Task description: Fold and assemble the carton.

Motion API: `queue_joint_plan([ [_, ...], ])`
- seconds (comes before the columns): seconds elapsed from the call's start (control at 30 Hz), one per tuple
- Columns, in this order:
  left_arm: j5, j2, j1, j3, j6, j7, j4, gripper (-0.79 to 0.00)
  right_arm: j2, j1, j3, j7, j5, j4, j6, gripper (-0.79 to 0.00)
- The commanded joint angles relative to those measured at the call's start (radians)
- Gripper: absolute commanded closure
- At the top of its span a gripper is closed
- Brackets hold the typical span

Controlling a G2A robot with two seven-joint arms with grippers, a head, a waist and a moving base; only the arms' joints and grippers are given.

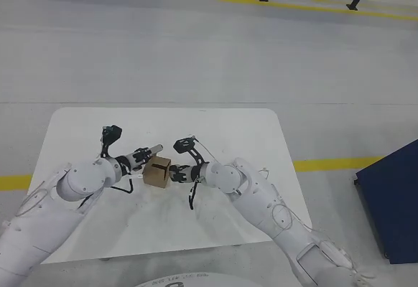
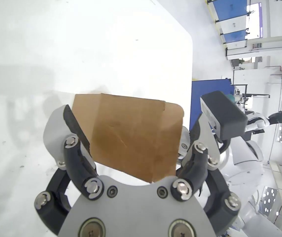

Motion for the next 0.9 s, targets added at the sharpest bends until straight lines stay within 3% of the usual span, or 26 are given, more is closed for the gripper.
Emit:
queue_joint_plan([
  [0.0, 0.029, 0.009, 0.018, -0.028, 0.018, 0.002, -0.01, -0.785, 0.0, 0.0, 0.0, 0.0, 0.0, 0.0, 0.0, 0.0],
  [0.13, 0.063, 0.016, 0.035, -0.051, 0.049, -0.014, -0.003, -0.785, 0.0, 0.002, -0.001, 0.0, 0.001, 0.0, 0.001, 0.0],
  [0.37, 0.052, 0.013, 0.041, -0.062, 0.027, -0.016, 0.055, -0.785, -0.001, 0.003, -0.002, -0.002, 0.001, 0.001, 0.004, 0.0],
  [0.87, 0.151, -0.037, -0.036, 0.091, 0.046, -0.033, 0.13, -0.785, -0.004, 0.016, -0.007, 0.01, 0.011, 0.011, 0.017, 0.0],
])
